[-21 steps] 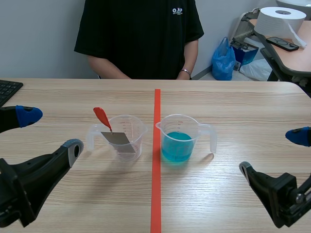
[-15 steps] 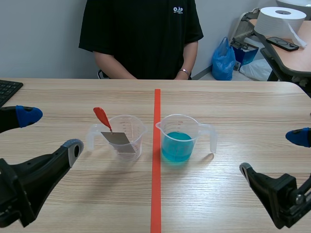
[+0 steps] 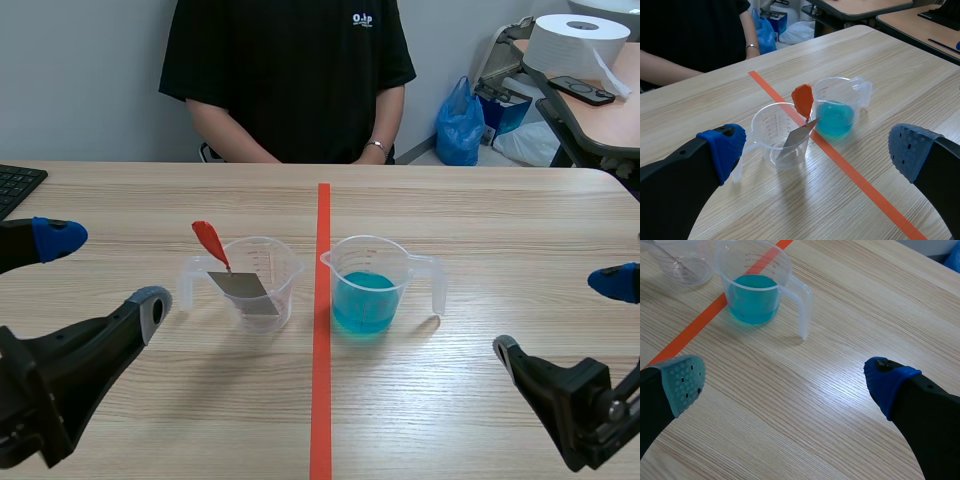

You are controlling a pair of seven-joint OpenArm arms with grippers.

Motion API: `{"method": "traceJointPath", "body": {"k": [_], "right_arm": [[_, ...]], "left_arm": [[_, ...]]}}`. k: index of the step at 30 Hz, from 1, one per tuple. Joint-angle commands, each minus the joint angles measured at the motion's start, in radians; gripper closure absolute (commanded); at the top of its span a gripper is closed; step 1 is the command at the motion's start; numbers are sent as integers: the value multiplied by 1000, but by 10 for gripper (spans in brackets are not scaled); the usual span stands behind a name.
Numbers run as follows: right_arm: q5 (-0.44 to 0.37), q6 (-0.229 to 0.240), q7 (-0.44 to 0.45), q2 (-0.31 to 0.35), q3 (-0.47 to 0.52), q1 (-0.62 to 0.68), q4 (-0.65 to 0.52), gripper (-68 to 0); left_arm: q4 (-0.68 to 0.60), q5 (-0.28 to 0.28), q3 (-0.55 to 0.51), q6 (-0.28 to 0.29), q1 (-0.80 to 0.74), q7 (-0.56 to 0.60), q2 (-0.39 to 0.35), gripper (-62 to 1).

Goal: Do the redox reaction experiment.
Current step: 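Lift the metal plate out of the left beaker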

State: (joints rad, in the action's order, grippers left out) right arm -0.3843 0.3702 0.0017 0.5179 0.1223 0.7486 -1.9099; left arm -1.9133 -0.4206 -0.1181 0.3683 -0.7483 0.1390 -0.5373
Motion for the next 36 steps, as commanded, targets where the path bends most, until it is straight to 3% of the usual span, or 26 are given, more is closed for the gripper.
{"method": "traceJointPath", "body": {"k": [1,36], "right_arm": [[-4,-4,12,3,1,0,-17,-679],[-4,-3,31,6,1,0,-17,-679]], "left_arm": [[-12,-10,-2,1,-2,21,2,-606],[-12,-10,-2,-6,-2,21,2,-606]]}}
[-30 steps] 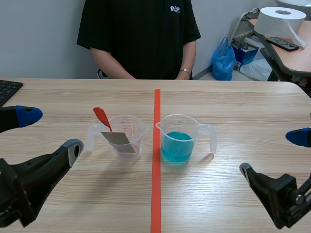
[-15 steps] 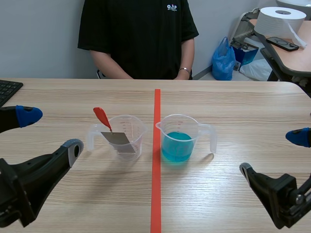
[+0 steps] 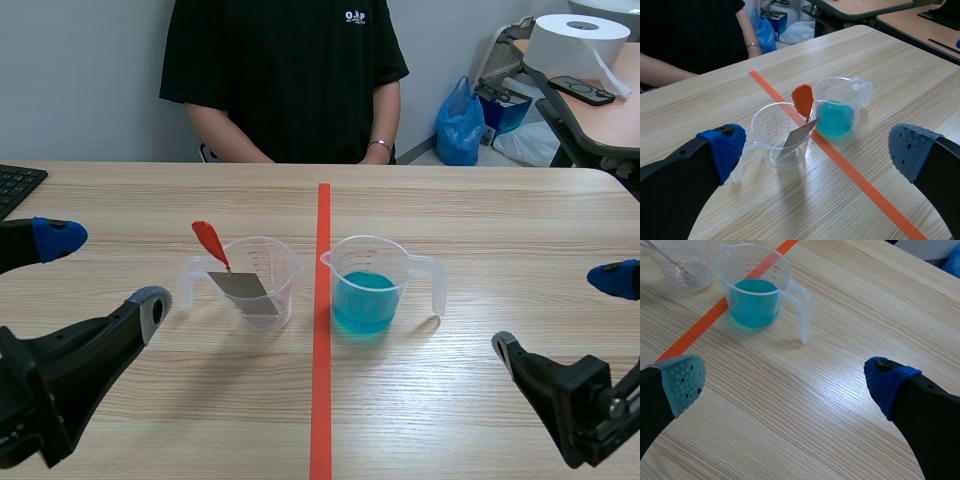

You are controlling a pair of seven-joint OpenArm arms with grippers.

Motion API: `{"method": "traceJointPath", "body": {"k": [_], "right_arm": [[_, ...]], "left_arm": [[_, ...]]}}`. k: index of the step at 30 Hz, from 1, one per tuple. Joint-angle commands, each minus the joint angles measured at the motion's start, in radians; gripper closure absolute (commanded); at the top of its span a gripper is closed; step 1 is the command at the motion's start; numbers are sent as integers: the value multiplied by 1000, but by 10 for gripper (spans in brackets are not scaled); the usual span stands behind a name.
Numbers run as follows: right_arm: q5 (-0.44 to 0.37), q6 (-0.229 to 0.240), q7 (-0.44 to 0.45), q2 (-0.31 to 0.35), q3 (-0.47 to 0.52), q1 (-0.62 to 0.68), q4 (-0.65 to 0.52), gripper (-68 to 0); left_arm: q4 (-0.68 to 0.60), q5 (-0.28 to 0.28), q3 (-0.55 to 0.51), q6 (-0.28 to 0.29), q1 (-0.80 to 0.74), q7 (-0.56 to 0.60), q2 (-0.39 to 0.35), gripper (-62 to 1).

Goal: Do the redox reaction experiment.
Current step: 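Lift the metal plate out of the left beaker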

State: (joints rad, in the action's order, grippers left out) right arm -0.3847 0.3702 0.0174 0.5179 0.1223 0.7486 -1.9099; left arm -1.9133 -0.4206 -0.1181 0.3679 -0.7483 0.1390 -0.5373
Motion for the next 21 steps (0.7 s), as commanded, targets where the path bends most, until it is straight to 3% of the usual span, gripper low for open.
{"method": "traceJointPath", "body": {"k": [1,10,14,17,21], "right_arm": [[-3,-3,15,6,1,0,-17,-679],[-3,-3,54,6,1,0,-17,-679],[-3,19,80,6,1,-1,-17,-679],[-3,23,89,6,1,-1,-17,-679],[0,69,114,10,-2,-1,-17,-679]], "left_arm": [[-12,-10,-2,-6,-2,21,2,-606],[-11,2,-2,-23,-2,20,2,-606],[8,78,-7,-60,-7,18,8,-606],[25,146,-28,-66,-45,21,30,-542],[35,216,-66,-67,-126,29,56,-380]]}}
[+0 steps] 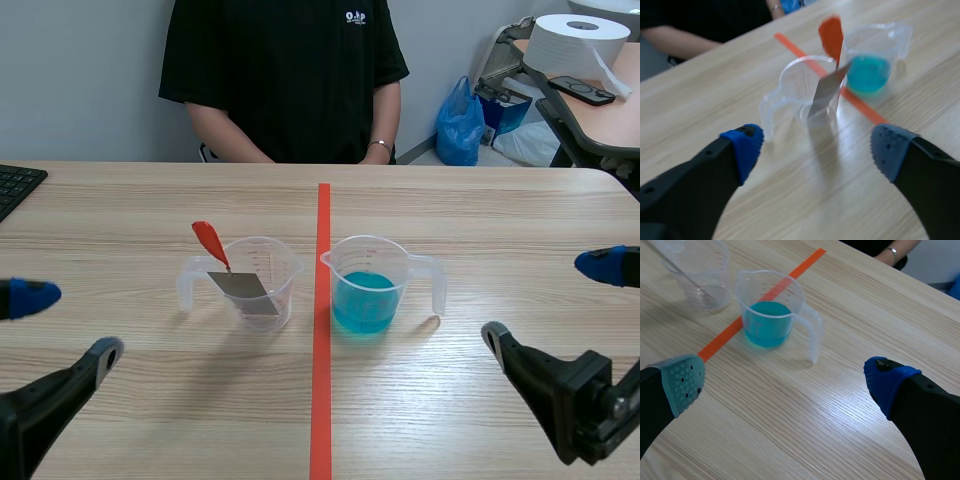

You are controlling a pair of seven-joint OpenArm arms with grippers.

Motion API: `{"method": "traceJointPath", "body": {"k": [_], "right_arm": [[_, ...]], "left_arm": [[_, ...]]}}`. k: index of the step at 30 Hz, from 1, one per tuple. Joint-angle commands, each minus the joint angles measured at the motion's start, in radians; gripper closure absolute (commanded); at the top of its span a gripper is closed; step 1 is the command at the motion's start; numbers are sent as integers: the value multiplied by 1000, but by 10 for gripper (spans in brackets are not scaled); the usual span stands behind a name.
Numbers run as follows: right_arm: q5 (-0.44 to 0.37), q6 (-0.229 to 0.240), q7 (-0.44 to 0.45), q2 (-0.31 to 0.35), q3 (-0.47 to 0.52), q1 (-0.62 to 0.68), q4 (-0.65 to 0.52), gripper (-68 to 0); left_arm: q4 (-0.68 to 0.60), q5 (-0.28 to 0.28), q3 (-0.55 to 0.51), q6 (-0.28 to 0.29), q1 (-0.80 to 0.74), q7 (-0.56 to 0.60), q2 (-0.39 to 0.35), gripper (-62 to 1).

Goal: Do the redox reaction experiment.
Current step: 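Lift the metal plate out of the left beaker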

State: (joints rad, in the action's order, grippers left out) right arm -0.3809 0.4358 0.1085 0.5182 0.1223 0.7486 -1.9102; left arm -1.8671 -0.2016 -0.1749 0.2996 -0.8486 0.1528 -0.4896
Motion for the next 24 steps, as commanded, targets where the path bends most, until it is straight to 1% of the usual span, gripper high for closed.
{"method": "traceJointPath", "body": {"k": [1,4,6,9,11,13,14,17,19,21,24], "right_arm": [[-3,4,31,12,-5,-1,-17,-679],[-3,7,41,22,-7,-6,-17,-679],[0,6,44,37,-17,-20,-17,-679],[0,7,45,60,-39,-47,-17,-679],[0,7,45,75,-60,-64,-17,-679],[0,8,45,83,-82,-82,-17,-679],[0,10,46,87,-95,-93,-17,-679],[0,22,65,108,-139,-119,-17,-679],[0,30,75,120,-166,-135,-17,-679],[0,29,81,134,-193,-154,-17,-679],[6,33,82,144,-227,-188,-17,-679]], "left_arm": [[-11,14,-21,2,-45,15,14,-351],[-11,60,-58,2,-111,14,33,-293],[-11,77,-82,2,-157,15,49,-265],[-11,126,-112,2,-217,35,84,-250],[-11,182,-130,2,-250,57,119,-250],[3,251,-146,2,-272,104,157,-247],[14,286,-153,2,-278,130,175,-226],[62,388,-164,2,-282,203,221,-130],[97,447,-164,2,-281,246,241,-86],[128,497,-164,2,-281,283,261,-69],[183,570,-164,1,-275,333,282,-70]]}}
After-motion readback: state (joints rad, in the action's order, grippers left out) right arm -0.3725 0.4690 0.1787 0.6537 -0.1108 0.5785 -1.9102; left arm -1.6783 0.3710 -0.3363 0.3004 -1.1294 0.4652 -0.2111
